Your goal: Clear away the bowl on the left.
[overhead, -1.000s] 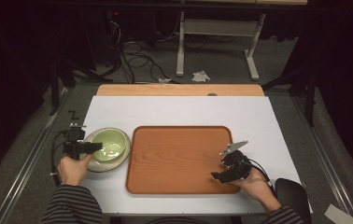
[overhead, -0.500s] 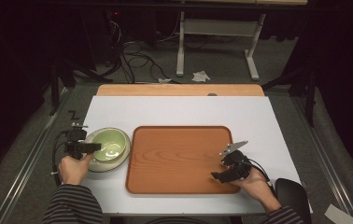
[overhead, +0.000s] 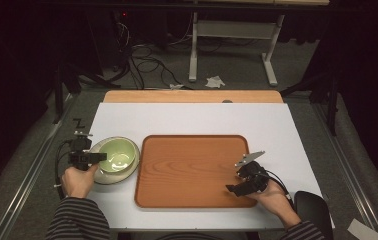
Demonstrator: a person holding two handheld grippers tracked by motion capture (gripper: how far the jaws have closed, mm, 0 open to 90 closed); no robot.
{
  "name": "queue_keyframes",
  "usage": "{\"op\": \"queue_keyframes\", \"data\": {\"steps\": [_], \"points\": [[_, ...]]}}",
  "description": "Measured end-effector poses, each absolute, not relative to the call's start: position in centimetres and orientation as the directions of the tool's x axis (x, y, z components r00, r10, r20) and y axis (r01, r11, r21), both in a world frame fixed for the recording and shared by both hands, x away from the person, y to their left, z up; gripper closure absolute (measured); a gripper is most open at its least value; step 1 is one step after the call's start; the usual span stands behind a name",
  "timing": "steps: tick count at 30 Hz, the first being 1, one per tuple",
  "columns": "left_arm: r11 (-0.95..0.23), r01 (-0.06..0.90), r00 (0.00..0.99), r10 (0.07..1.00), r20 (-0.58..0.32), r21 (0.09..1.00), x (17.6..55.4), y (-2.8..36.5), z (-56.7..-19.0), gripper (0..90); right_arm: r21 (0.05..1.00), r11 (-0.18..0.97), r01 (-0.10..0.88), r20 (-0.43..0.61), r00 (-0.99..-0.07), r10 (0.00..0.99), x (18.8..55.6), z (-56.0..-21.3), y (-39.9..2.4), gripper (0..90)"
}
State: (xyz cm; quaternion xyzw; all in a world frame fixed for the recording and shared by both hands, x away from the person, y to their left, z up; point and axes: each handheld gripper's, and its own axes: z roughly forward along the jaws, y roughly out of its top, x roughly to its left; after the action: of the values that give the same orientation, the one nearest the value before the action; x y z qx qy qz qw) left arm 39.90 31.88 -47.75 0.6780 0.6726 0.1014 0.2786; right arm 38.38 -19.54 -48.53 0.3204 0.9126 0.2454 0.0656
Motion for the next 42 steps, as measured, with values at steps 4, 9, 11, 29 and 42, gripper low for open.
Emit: {"op": "queue_keyframes", "data": {"steps": [4, 9, 11, 29, 42], "points": [[0.062, 0.857, 0.078, 0.966, -0.247, 0.511, 39.9, 31.9, -47.7, 82.8, 0.49, 0.675, 0.552, 0.037, -0.787, 0.616, 38.4, -48.5, -19.6, 32.8], [0.065, 0.857, 0.081, 0.962, -0.259, 0.511, 39.9, 31.9, -47.7, 83.4, 0.49, 0.676, 0.55, 0.035, -0.787, 0.615, 38.4, -48.5, -19.6, 32.8], [0.068, 0.856, 0.082, 0.961, -0.264, 0.512, 39.9, 32.0, -47.7, 83.5, 0.49, 0.673, 0.554, 0.037, -0.784, 0.619, 38.4, -48.5, -19.5, 32.7], [0.11, 0.823, 0.079, 0.949, -0.305, 0.557, 39.5, 32.0, -46.9, 81.3, 0.491, 0.674, 0.552, 0.037, -0.786, 0.617, 38.4, -48.5, -19.6, 32.8], [0.105, 0.793, 0.106, 0.946, -0.307, 0.599, 39.0, 31.8, -45.7, 81.6, 0.493, 0.672, 0.553, 0.039, -0.786, 0.617, 38.4, -48.4, -19.6, 32.8]]}}
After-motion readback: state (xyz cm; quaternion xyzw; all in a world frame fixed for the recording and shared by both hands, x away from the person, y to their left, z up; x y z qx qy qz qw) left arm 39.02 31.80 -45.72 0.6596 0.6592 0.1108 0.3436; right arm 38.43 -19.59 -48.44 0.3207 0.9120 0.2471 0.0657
